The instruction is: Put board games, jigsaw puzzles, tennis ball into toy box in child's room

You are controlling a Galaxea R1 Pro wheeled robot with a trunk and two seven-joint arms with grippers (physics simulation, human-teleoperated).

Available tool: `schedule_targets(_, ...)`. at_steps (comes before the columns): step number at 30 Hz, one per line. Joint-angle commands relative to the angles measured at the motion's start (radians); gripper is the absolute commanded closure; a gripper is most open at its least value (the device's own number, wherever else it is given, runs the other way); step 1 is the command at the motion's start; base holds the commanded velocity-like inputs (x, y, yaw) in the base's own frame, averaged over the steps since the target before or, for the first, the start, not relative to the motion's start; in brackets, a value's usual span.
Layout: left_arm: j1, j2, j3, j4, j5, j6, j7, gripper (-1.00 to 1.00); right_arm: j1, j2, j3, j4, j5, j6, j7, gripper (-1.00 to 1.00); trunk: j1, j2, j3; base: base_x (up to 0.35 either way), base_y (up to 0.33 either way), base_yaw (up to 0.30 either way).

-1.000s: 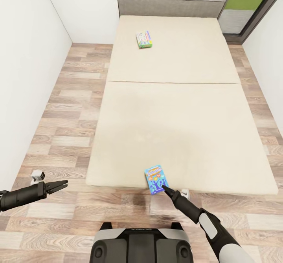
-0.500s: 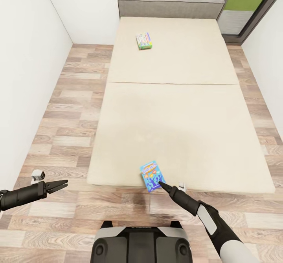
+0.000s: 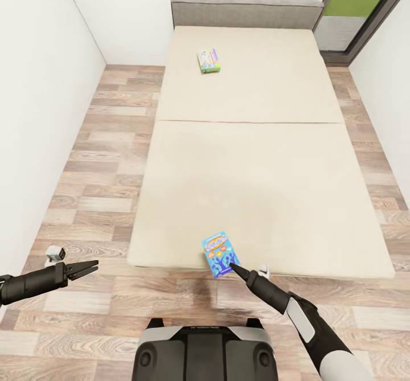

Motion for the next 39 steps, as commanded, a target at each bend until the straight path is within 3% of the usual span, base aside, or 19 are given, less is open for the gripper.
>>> schedule_targets(1,0.0,0.0,0.0,0.0,-0.001,0.011,-0.004,-1.0,0.0,0.0,0.0,0.0,-0.006,0.008,0.002,1.0,-0.004,0.006,0.003,0.0,0.0,0.0)
schedule_targets(8,0.0,0.001,0.0,0.0,-0.001,0.011,-0.004,-1.0,0.004,0.0,0.0,-0.068,-0.006,0.008,0.017,1.0,-0.03,0.055,0.035,0.0,0.0,0.0)
schedule_targets(13,0.0,0.001,0.0,0.0,-0.001,0.011,-0.004,-1.0,0.011,-0.002,-0.004,-0.202,-0.006,0.01,0.028,1.0,-0.05,0.09,0.058,0.0,0.0,0.0)
schedule_targets(22,-0.004,0.005,0.0,0.0,0.0,0.016,-0.004,-1.0,0.072,-0.016,-0.005,-0.391,-0.007,0.024,0.032,1.0,-0.084,0.153,0.101,0.0,0.0,0.0)
schedule_targets(28,-0.019,0.002,-0.015,-0.006,-0.002,0.058,-0.004,-1.0,0.103,-0.027,-0.009,-0.476,-0.006,0.057,0.034,1.0,-0.107,0.195,0.13,0.0,0.0,0.0)
schedule_targets(34,-0.028,-0.001,-0.071,-0.021,-0.003,0.079,-0.004,-1.0,0.139,-0.068,-0.011,-0.562,-0.016,0.072,0.034,1.0,-0.13,0.237,0.159,0.0,0.0,0.029)
schedule_targets(39,-0.029,-0.003,-0.139,-0.029,-0.004,0.084,-0.004,-1.0,0.162,-0.078,-0.014,-0.588,-0.018,0.07,0.037,1.0,-0.134,0.244,0.17,0.0,0.0,0.069)
